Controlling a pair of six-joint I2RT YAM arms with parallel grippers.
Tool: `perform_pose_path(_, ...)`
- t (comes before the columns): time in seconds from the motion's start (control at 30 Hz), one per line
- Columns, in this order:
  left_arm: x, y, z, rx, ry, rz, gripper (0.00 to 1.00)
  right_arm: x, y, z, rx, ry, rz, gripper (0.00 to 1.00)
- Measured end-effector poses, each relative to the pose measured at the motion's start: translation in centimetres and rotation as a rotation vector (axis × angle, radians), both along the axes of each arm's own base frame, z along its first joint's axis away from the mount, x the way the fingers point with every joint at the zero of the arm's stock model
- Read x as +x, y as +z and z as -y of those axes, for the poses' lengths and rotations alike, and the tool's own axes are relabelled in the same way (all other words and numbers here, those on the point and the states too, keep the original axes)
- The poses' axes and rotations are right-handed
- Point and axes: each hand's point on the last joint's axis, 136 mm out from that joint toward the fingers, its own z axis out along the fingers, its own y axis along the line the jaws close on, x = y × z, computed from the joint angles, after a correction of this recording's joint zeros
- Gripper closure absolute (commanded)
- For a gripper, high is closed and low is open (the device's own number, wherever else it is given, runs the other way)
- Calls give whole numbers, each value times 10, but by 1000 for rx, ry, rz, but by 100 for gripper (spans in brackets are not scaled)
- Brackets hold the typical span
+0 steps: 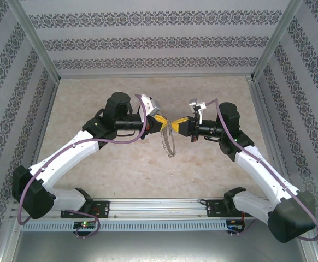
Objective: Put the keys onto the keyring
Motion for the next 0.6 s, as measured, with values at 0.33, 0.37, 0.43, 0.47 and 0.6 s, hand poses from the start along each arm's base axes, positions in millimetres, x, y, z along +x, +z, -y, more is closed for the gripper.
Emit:
perform_pose_path(0.33,-4,3,1,-4,-5,9,100,-3,1,7,7,-1,6,100)
perform_pose_path(0.37,-3,4,1,-4,-3,11,100,-4,2,8,8,-4,10,100)
perform_pose_path(0.43,-4,5,1,-6,-2,15,100,-4,3,10,10,-9,15,100)
perform_pose_path(0.47,-4,6,0,-8,0,18,100,-5,3,10,11,-11,15,100)
perform_pose_path(0.6,-3,11,-1,-14,10,33,100,-5,-5,12,3,-14,-12,100)
